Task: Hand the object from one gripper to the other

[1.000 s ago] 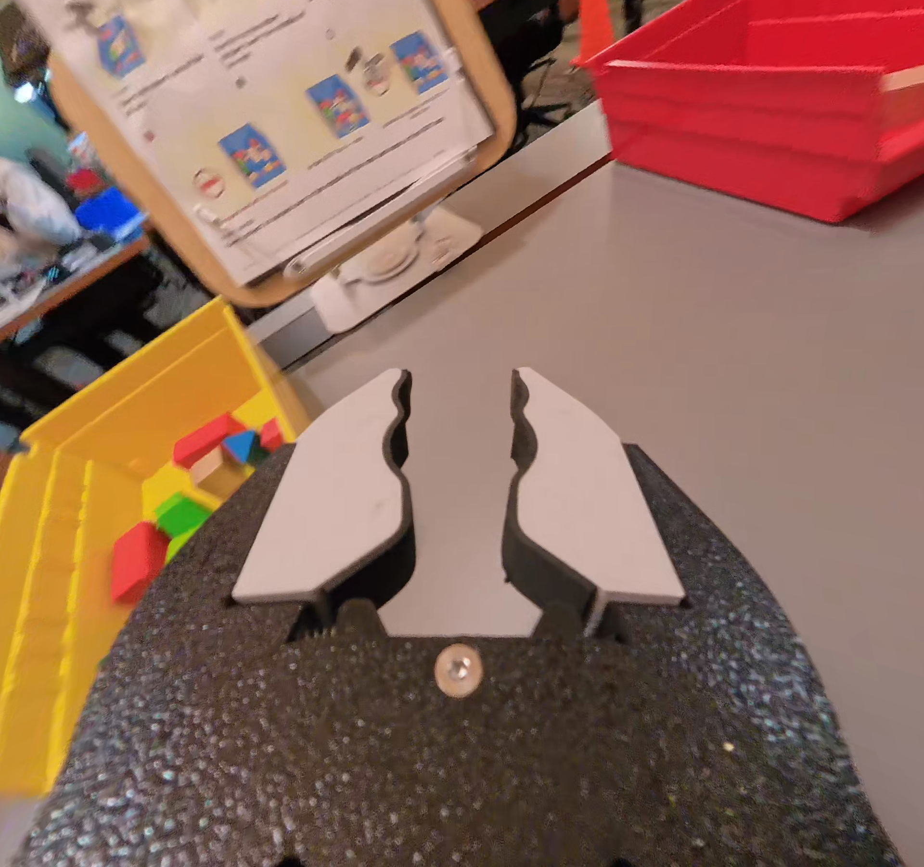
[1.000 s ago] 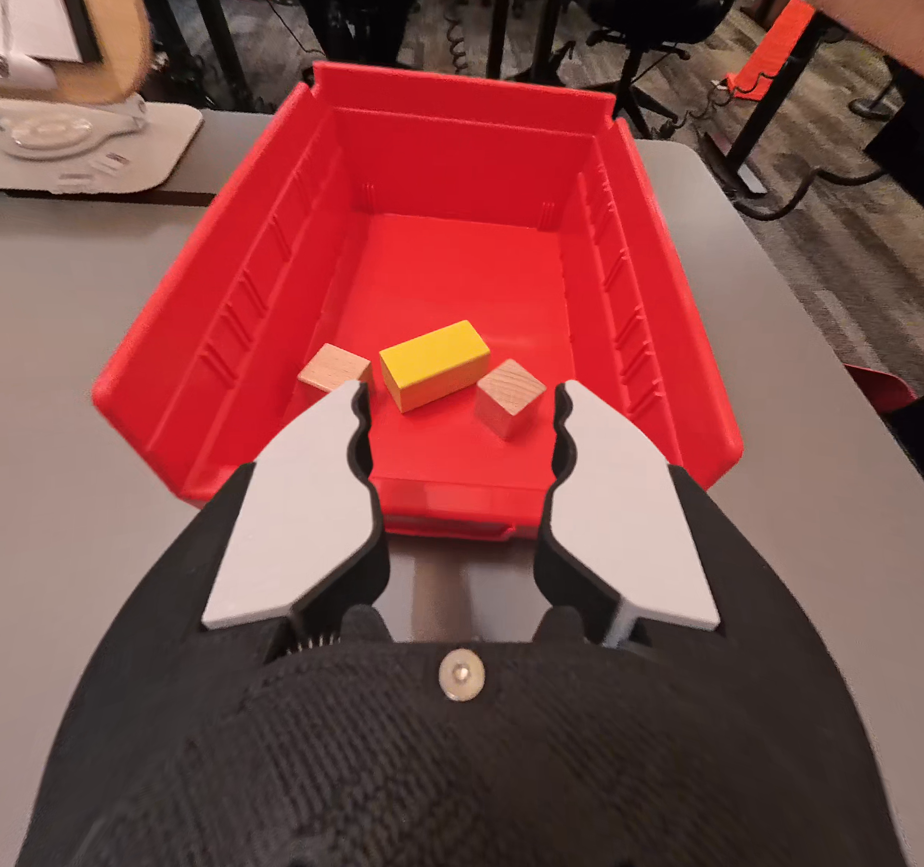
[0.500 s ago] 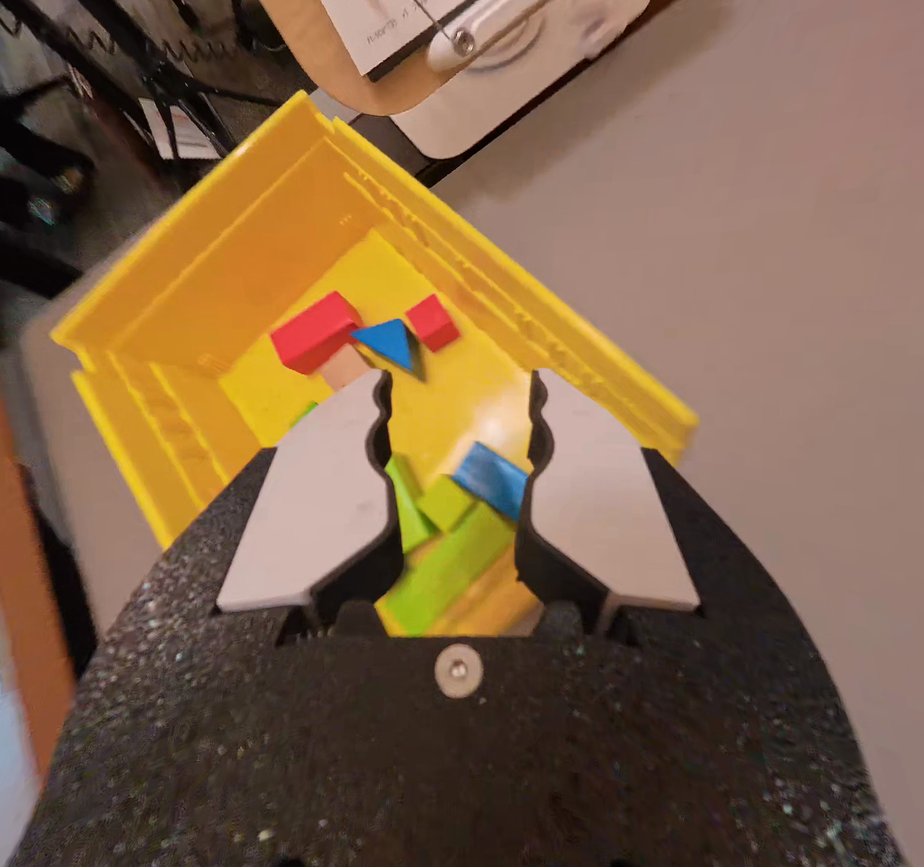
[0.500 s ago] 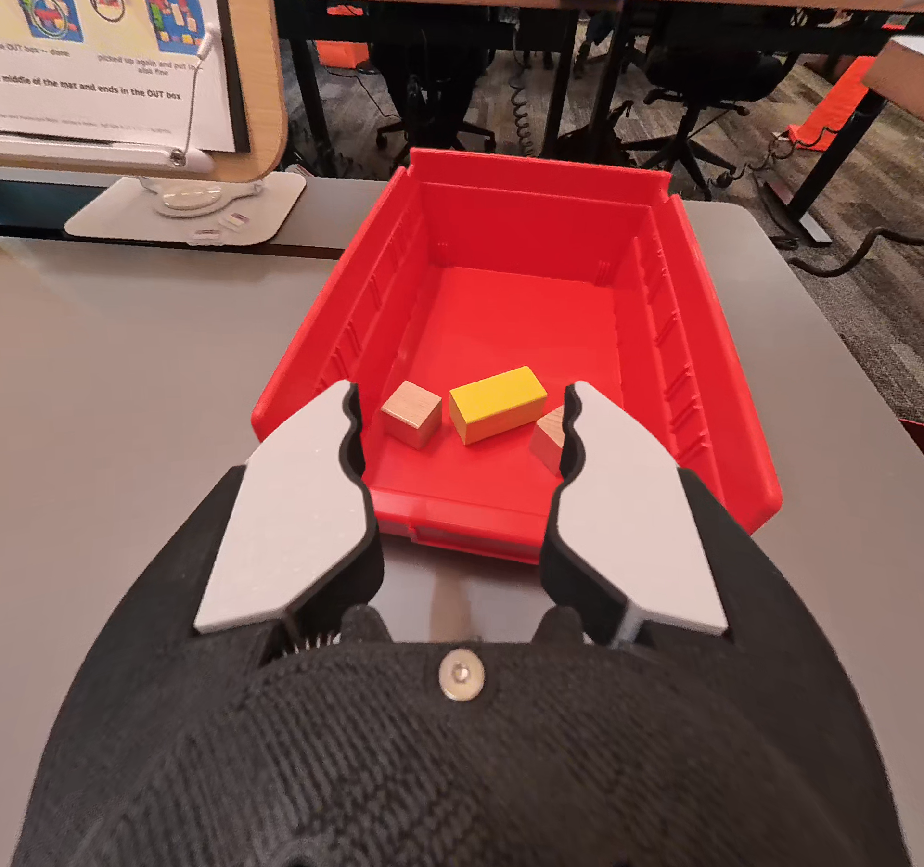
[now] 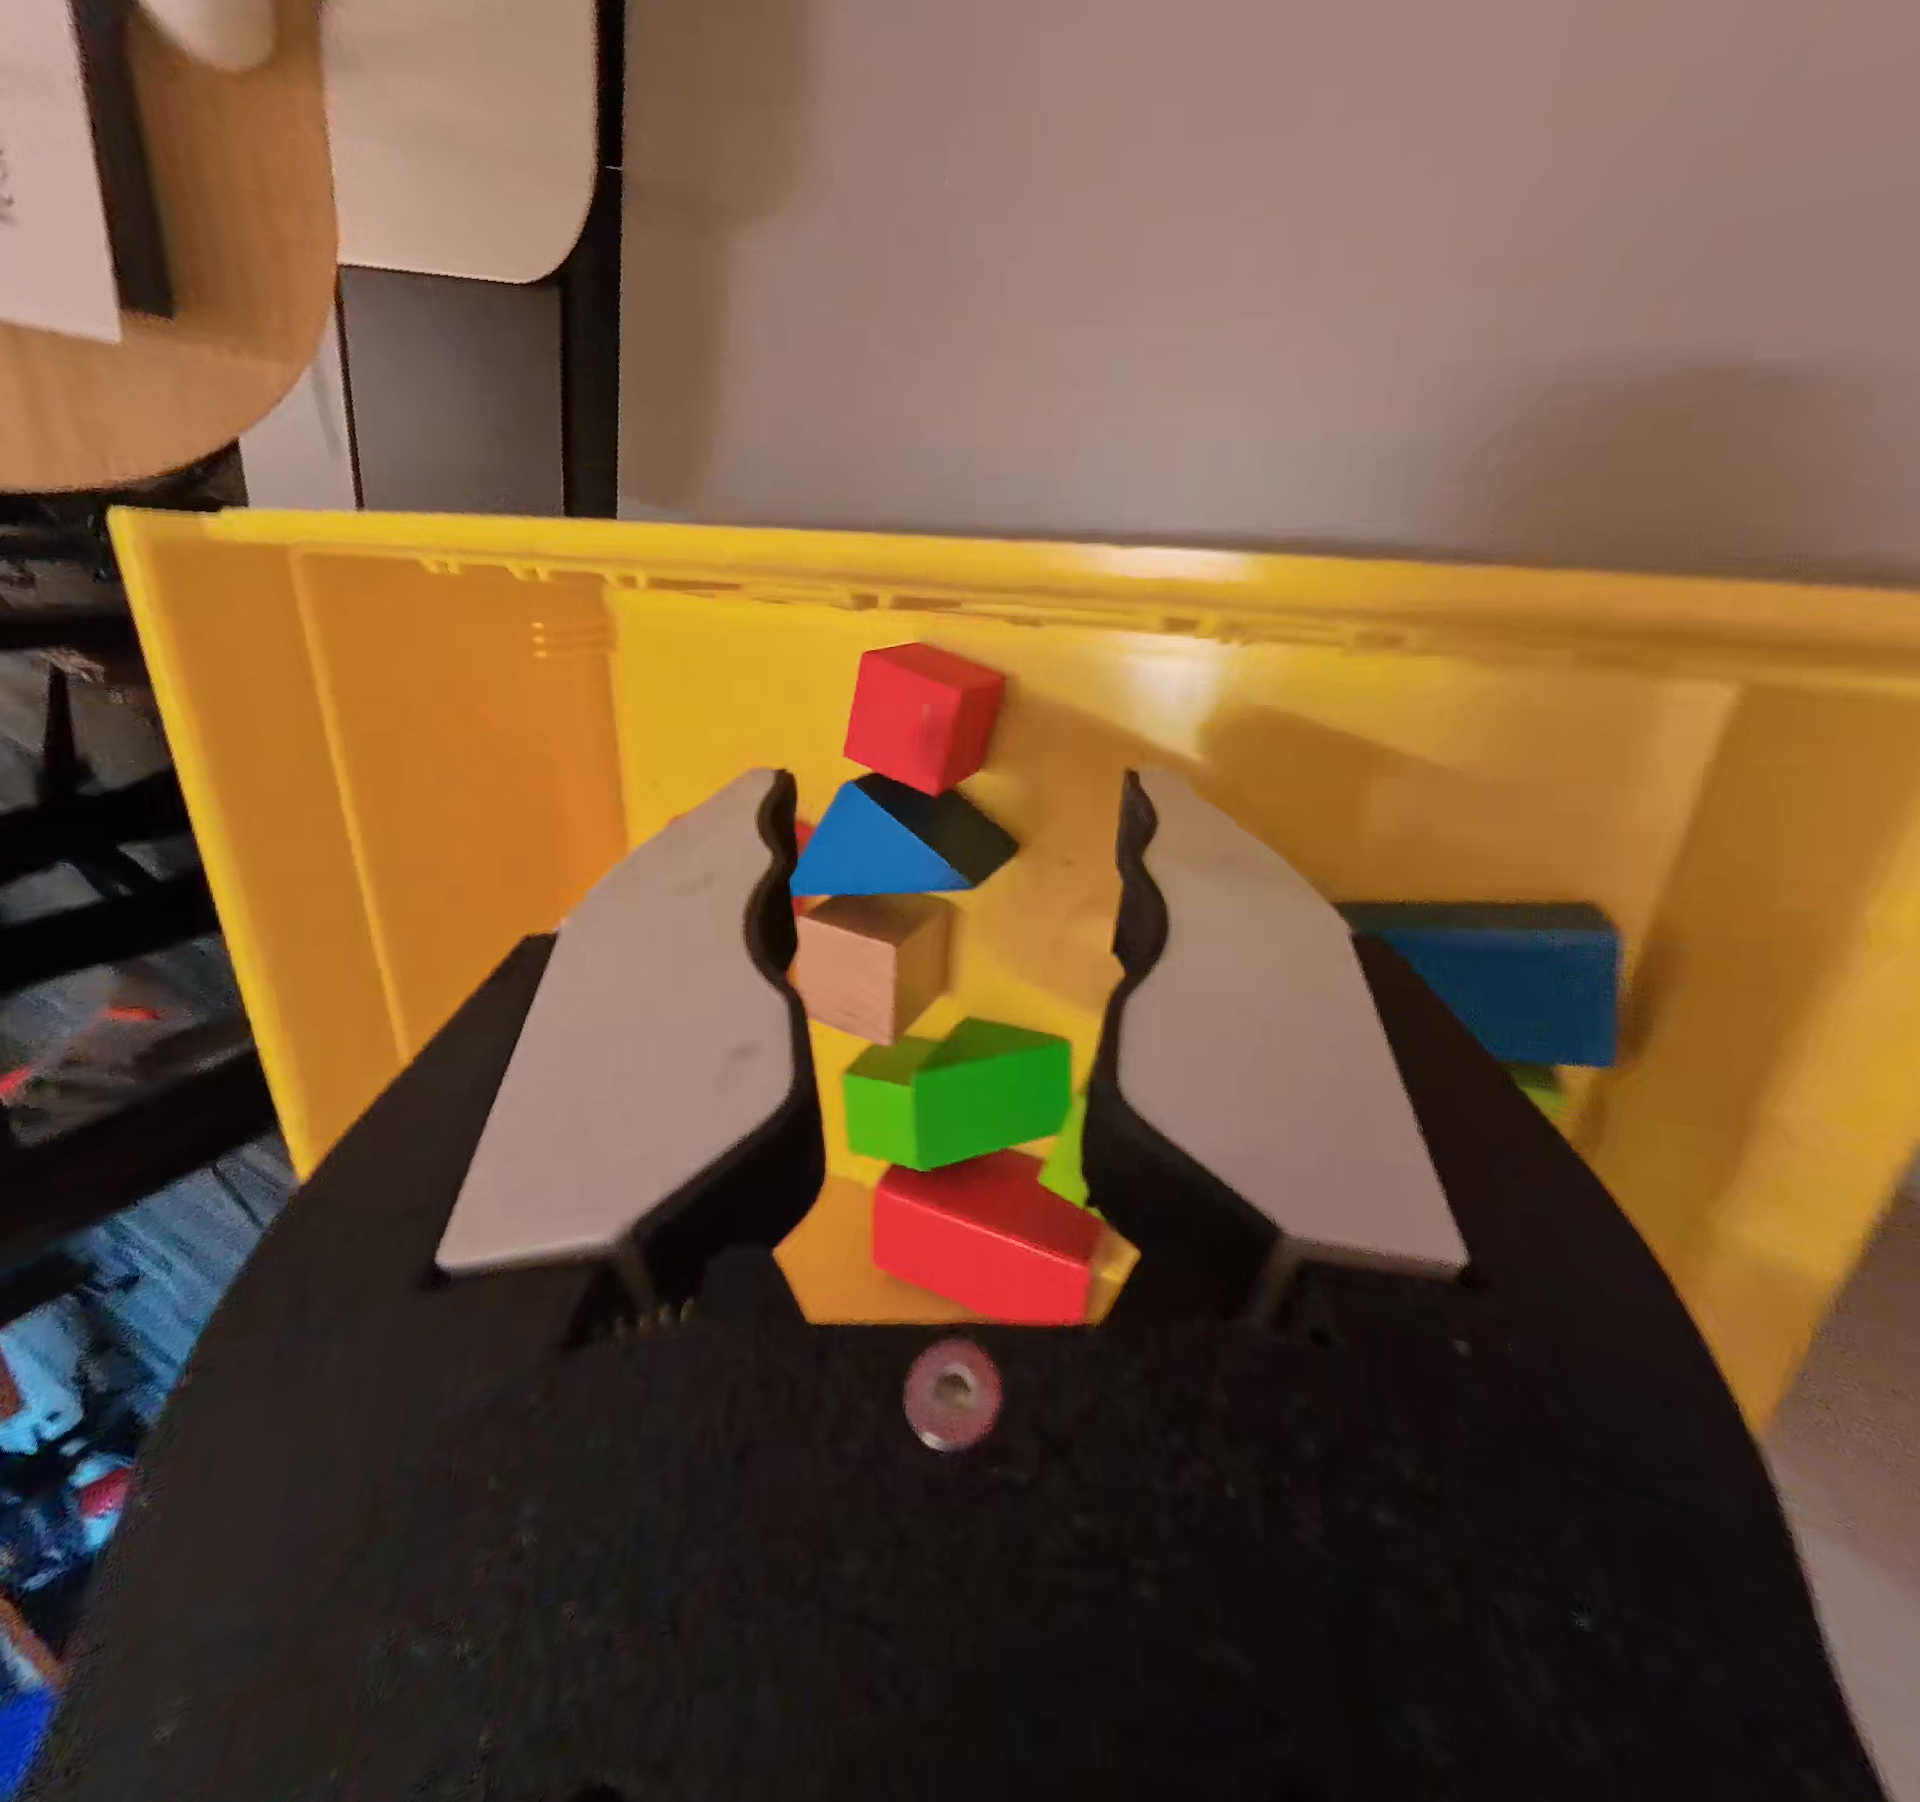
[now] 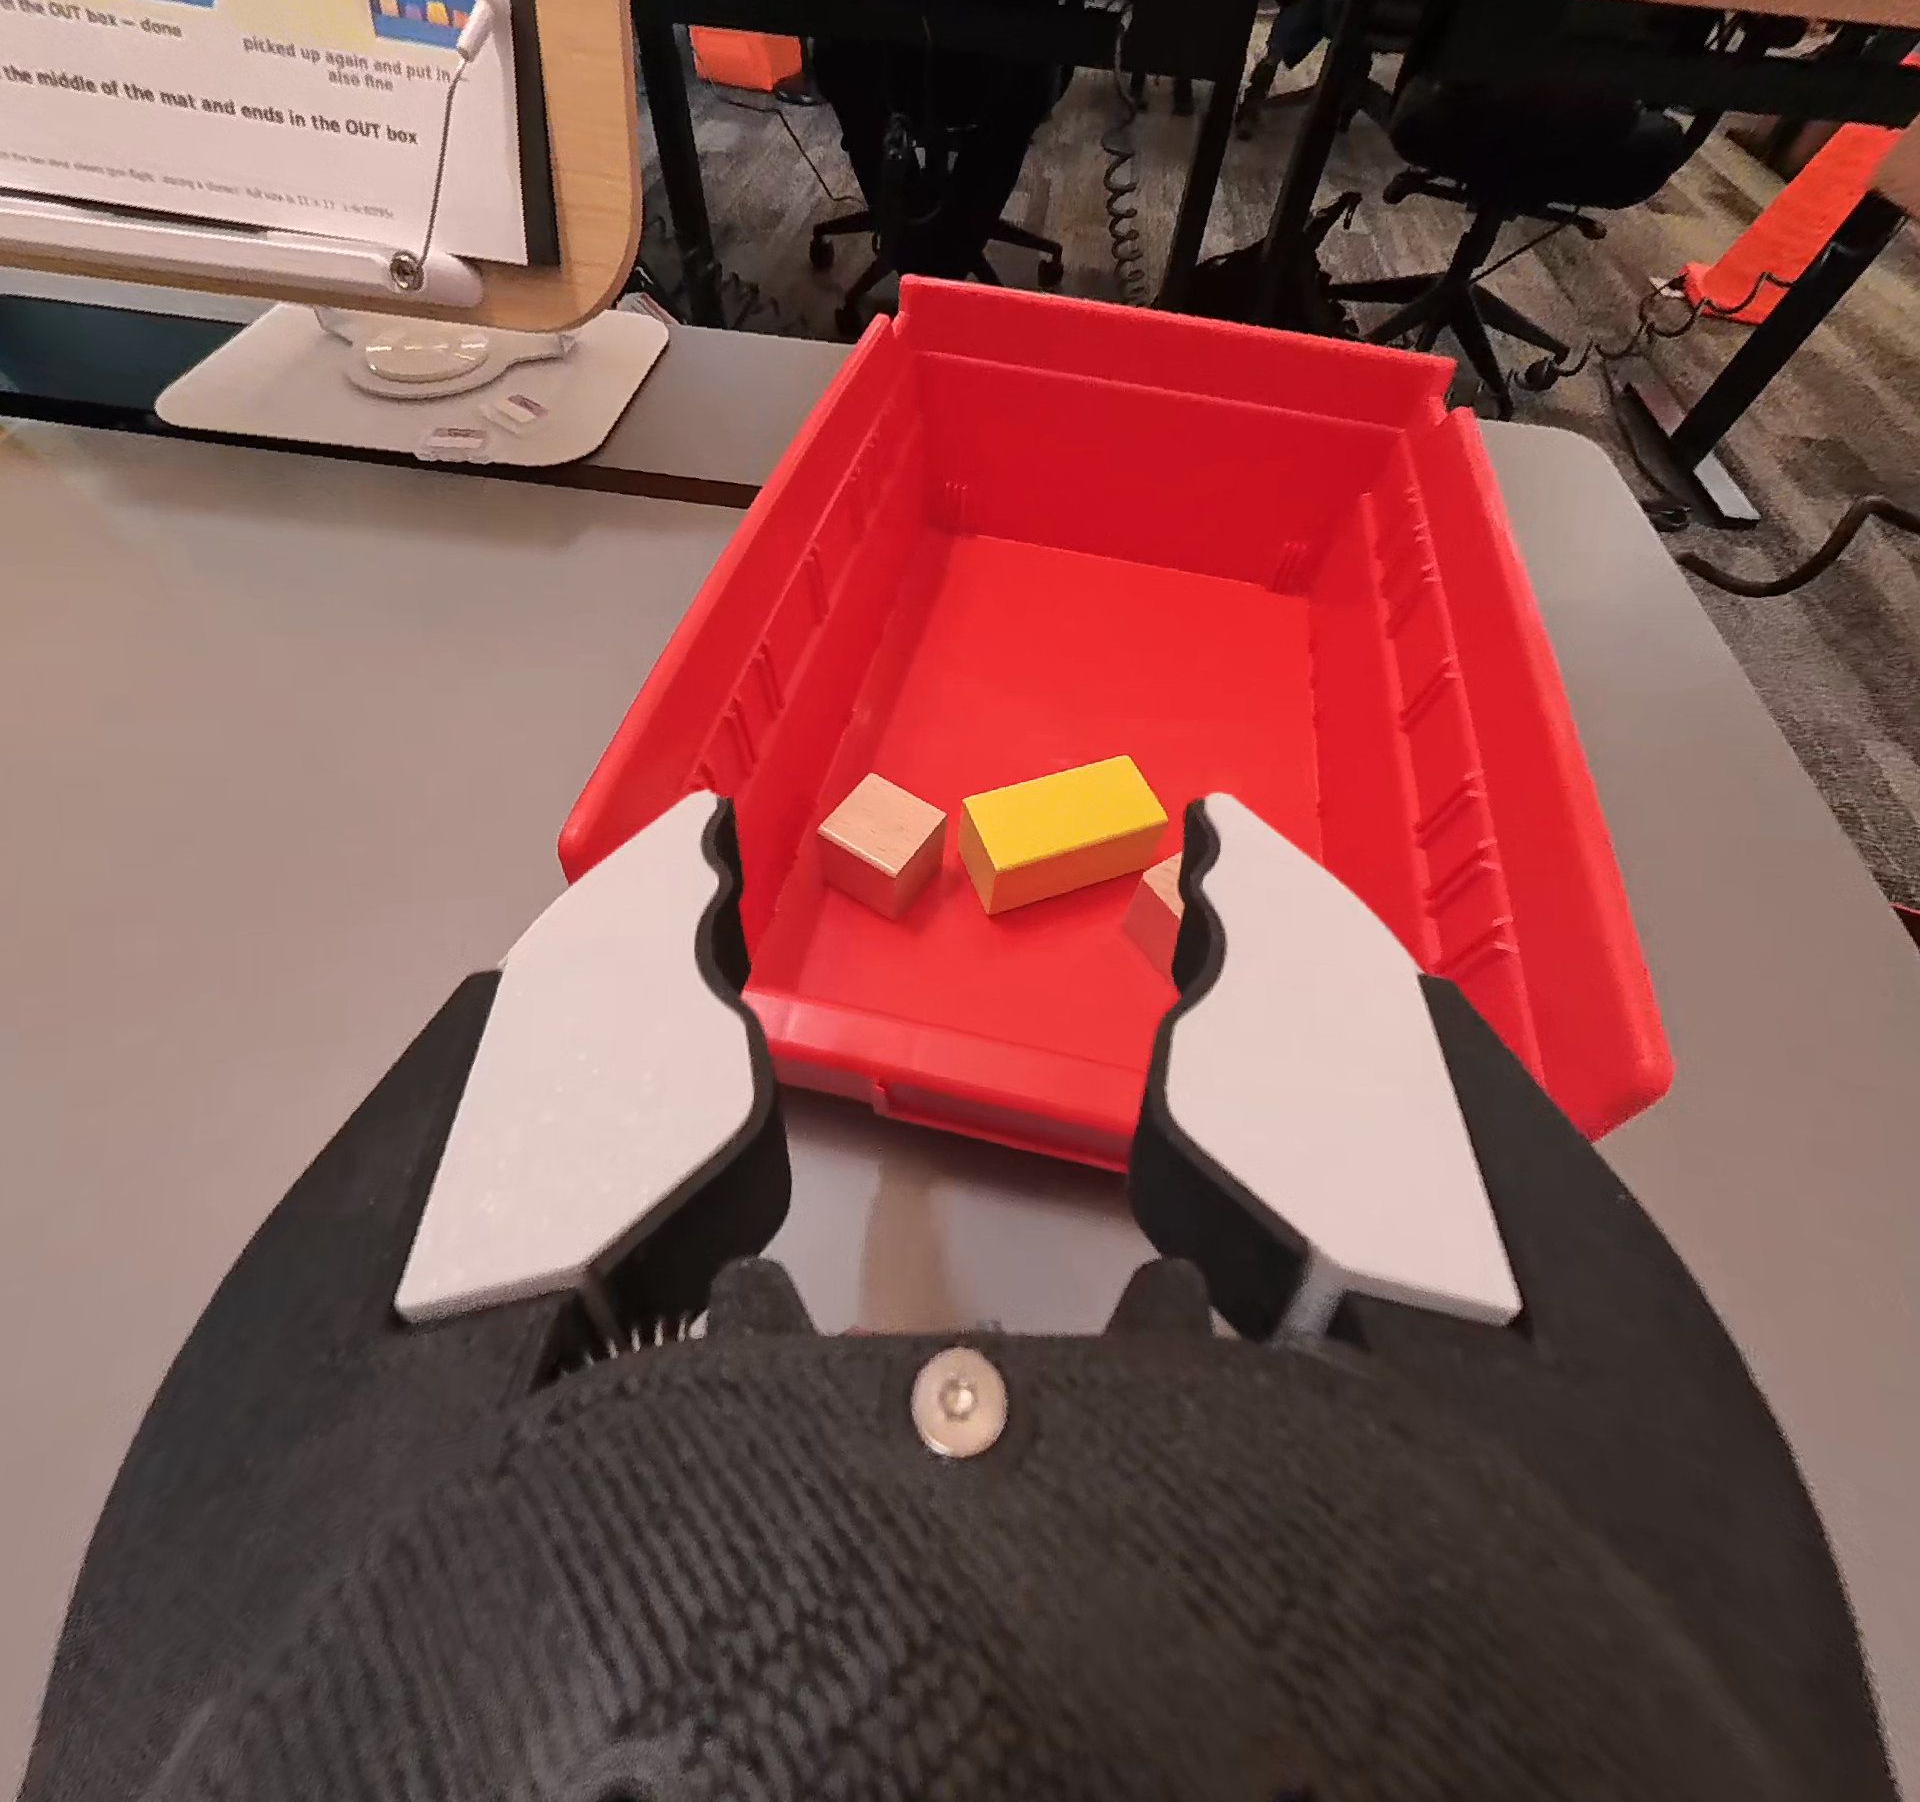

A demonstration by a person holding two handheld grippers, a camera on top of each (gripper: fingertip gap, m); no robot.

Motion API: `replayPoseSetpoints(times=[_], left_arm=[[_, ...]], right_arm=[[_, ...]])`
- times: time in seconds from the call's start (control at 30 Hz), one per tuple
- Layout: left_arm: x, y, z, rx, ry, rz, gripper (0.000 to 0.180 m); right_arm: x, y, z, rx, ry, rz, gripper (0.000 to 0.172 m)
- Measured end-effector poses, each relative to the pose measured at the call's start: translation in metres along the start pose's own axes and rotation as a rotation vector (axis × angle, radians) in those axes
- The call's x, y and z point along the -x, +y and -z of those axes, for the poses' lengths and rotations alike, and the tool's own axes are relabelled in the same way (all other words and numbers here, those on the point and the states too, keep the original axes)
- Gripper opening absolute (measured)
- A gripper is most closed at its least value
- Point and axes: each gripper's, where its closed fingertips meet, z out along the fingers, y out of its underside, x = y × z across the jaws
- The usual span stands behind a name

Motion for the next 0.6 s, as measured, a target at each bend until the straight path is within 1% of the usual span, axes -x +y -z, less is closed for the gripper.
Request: replayPoseSetpoints(times=[0.03,0.17,0.37,0.5,0.53,0.6], left_arm=[[0.003,0.001,-0.004,0.008,0.011,-0.033,0.056],[0.010,0.002,-0.019,0.029,0.106,-0.074,0.054],[0.011,0.012,-0.039,0.128,0.195,-0.177,0.050],[0.009,0.010,-0.050,0.120,0.228,-0.205,0.038],[0.008,0.009,-0.052,0.113,0.242,-0.202,0.029],[0.006,0.009,-0.054,0.116,0.255,-0.188,0.028]], right_arm=[[0.001,0.001,0.000,0.003,-0.004,0.004,0.082],[0.007,0.001,0.000,0.011,-0.040,0.006,0.083],[0.024,-0.001,0.002,0.014,-0.131,-0.002,0.085],[0.040,-0.004,0.000,0.005,-0.198,-0.020,0.086],[0.044,-0.004,-0.001,0.007,-0.212,-0.020,0.086],[0.049,-0.001,-0.003,0.018,-0.225,-0.017,0.087]])
